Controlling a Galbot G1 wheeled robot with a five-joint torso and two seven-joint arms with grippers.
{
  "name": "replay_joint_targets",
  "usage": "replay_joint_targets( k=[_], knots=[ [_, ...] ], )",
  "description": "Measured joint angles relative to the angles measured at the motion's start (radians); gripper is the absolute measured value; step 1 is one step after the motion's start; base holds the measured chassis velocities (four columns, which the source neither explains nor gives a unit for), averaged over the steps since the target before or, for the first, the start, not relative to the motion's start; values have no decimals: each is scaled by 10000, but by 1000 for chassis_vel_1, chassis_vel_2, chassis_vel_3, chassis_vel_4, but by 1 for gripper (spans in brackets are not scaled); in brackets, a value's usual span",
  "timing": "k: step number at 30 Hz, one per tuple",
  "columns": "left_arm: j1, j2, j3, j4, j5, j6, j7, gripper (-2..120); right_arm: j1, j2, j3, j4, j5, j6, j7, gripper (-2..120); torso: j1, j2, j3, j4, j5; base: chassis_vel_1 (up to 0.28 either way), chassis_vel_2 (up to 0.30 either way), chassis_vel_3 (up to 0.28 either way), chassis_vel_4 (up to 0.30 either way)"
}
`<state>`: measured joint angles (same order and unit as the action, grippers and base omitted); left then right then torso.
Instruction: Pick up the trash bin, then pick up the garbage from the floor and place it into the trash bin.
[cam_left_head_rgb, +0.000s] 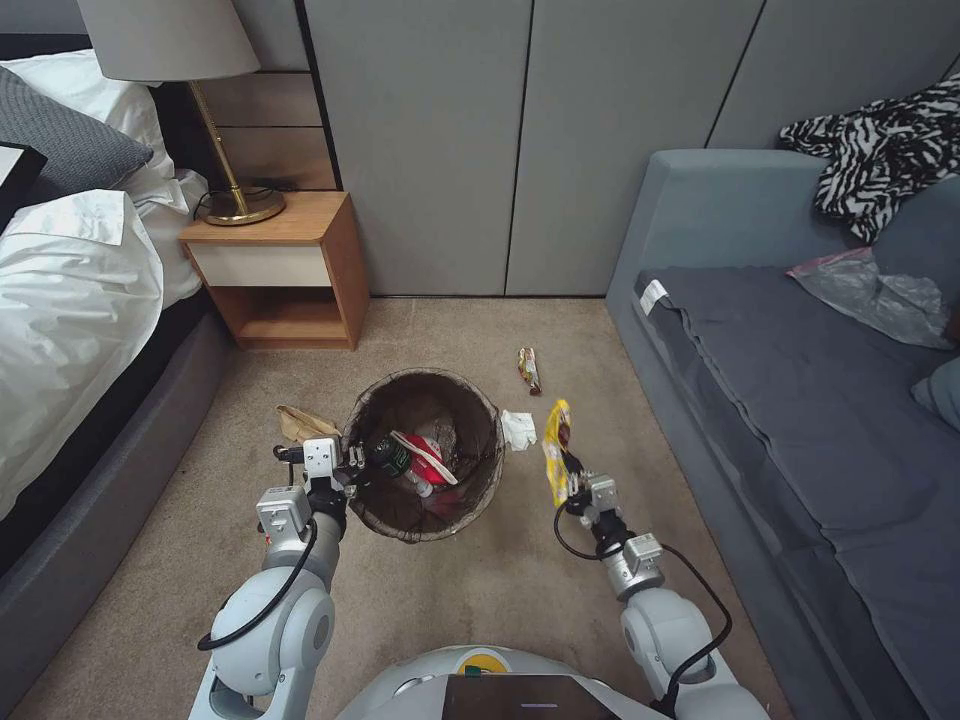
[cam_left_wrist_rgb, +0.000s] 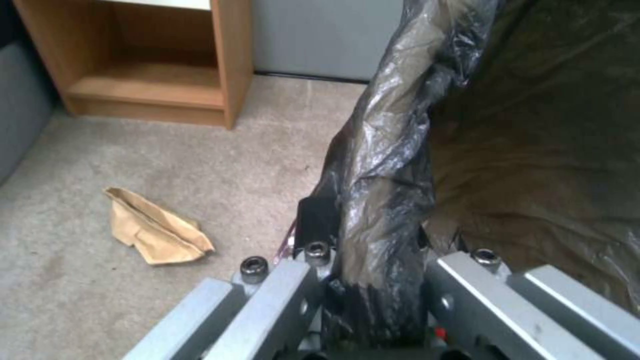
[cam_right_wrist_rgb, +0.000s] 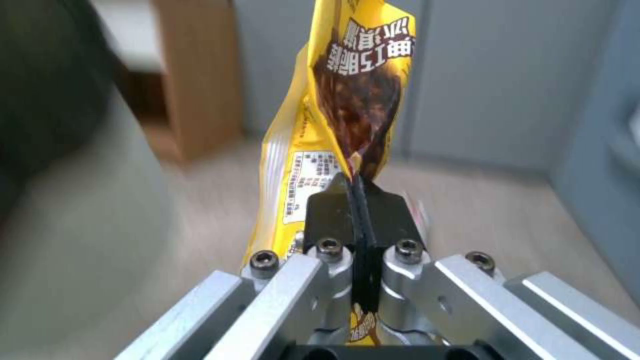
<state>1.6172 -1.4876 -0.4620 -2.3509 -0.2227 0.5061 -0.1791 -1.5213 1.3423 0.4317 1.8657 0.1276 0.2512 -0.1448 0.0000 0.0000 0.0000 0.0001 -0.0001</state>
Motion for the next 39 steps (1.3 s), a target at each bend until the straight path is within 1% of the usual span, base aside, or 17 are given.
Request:
replay_joint_targets(
  k=[1, 3, 4, 6, 7, 9, 10, 11, 12, 15, 23, 28, 39],
  knots=[
    [0, 0, 0, 0, 0, 0, 0, 2, 0, 0, 0, 0, 0, 0, 0, 0, 0, 0, 0, 0, 0, 0, 0, 0, 0],
    [0, -3, 110, 31, -63, 81, -37, 2, 80, 10, -169, 565, 300, 598, -468, 0, 0, 0, 0, 0, 0, 0, 0, 0, 0],
    [0, -3, 110, 31, -63, 81, -37, 2, 80, 10, -169, 565, 300, 598, -468, 0, 0, 0, 0, 0, 0, 0, 0, 0, 0],
    [-8, -9, 192, 63, -171, 215, -69, 2, 148, 0, -398, 1422, 620, 989, -924, 0, 0, 0, 0, 1, 0, 0, 0, 0, 0],
    [-8, -9, 192, 63, -171, 215, -69, 2, 148, 0, -398, 1422, 620, 989, -924, 0, 0, 0, 0, 1, 0, 0, 0, 0, 0],
    [-8, -13, 296, 75, -276, 309, -75, 2, 155, -42, -630, 2197, 720, 1013, -1234, 0, 0, 0, 0, 0, -1, 0, 0, 0, 0],
    [-8, -13, 296, 75, -276, 309, -75, 2, 155, -42, -630, 2197, 720, 1013, -1234, 0, 0, 0, 0, 0, -1, 0, 0, 0, 0],
    [-6, -18, 392, 87, -305, 352, -77, 2, 157, -100, -837, 2713, 714, 954, -1379, 0, 0, 0, 0, -2, 0, 0, 0, 0, 0],
    [-6, -18, 392, 87, -305, 352, -77, 2, 157, -100, -837, 2713, 714, 954, -1379, 0, 0, 0, 0, -2, 0, 0, 0, 0, 0],
    [15, -23, 521, 96, -393, 460, -101, 2, 161, -246, -1356, 3272, 469, 790, -1517, 0, 0, 0, 0, 0, 0, 0, 0, 0, 0],
    [61, -28, 622, 66, -554, 577, -124, 2, 339, -329, -1909, 3163, 140, 613, -1586, 0, 0, 0, 0, 0, 2, 0, 0, 0, 0],
    [79, -32, 609, 34, -558, 586, -126, 2, 378, -346, -2324, 2633, -70, 571, -1651, 0, 0, 0, 0, -1, 0, 0, 0, 0, 0],
    [60, -31, 607, 26, -575, 580, -118, 2, 261, -314, -2374, 1626, -222, 800, -1682, 0, 0, 0, 0, -1, 1, 0, 0, 0, 0]
  ],
)
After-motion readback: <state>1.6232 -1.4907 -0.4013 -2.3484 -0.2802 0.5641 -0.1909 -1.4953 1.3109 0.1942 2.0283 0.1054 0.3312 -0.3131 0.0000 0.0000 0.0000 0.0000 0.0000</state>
